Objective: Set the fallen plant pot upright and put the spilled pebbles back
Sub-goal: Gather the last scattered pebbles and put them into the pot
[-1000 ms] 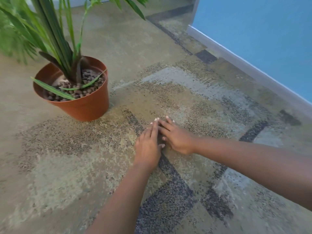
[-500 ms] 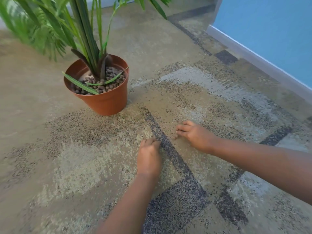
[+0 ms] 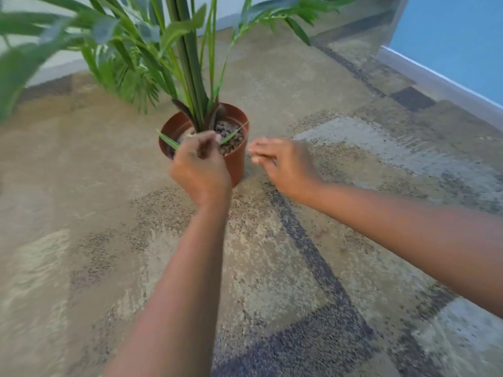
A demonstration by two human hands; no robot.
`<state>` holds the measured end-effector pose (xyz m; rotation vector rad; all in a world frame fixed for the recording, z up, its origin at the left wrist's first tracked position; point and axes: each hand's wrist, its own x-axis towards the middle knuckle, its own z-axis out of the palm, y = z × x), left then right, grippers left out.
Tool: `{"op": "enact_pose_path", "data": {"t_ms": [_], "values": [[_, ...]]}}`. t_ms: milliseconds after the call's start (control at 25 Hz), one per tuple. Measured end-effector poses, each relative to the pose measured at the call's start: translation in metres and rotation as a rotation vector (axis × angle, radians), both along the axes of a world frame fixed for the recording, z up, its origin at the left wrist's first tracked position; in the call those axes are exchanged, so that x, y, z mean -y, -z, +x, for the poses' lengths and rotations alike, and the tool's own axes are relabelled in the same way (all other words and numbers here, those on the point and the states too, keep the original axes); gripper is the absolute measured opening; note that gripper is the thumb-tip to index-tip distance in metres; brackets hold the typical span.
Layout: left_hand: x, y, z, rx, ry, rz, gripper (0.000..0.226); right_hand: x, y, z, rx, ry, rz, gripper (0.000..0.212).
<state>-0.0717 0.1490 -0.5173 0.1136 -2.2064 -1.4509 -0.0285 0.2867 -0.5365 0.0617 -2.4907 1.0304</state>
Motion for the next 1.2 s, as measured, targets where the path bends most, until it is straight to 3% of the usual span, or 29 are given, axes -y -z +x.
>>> {"op": "enact_pose_path", "data": {"t_ms": [120,240,440,520,640,760,880,960,1120,1200], "values": [[0.021,-0.013,-0.056,0.108,-0.034,-0.056,0.008,0.026,-0.02,-0.055,-0.081,-0.032,0.026,0.028],[0.027,-0.007,-0.072,0.239,0.034,-0.116,0.007,0.025,-0.015,-0.078,0.06,-0.023,0.016,0.037],[0.026,0.022,-0.027,0.187,0.048,0.064,0.008,-0.034,0.022,-0.033,0.047,0.194,-0.076,0.024],[0.012,0.045,0.016,0.196,0.146,0.08,0.011,-0.066,0.038,-0.002,0.122,0.271,-0.067,0.023],[-0.014,0.095,0.082,0.306,0.458,-0.083,0.013,-0.101,0.059,0.056,0.342,0.361,-0.081,0.02],[-0.031,0.129,0.108,0.45,0.696,-0.28,0.043,-0.109,0.075,0.113,0.569,0.271,0.059,0.014],[-0.045,0.135,0.118,0.467,0.803,-0.445,0.058,-0.093,0.083,0.155,0.813,0.151,0.11,0.017],[-0.059,0.132,0.12,0.458,0.788,-0.523,0.062,-0.084,0.087,0.162,0.808,0.19,0.115,0.02],[-0.087,0.133,0.109,0.391,0.835,-0.645,0.032,-0.077,0.087,0.131,0.71,0.217,0.043,0.032],[-0.09,0.135,0.108,0.382,0.815,-0.683,0.017,-0.076,0.09,0.112,0.709,0.138,0.155,0.029]]}}
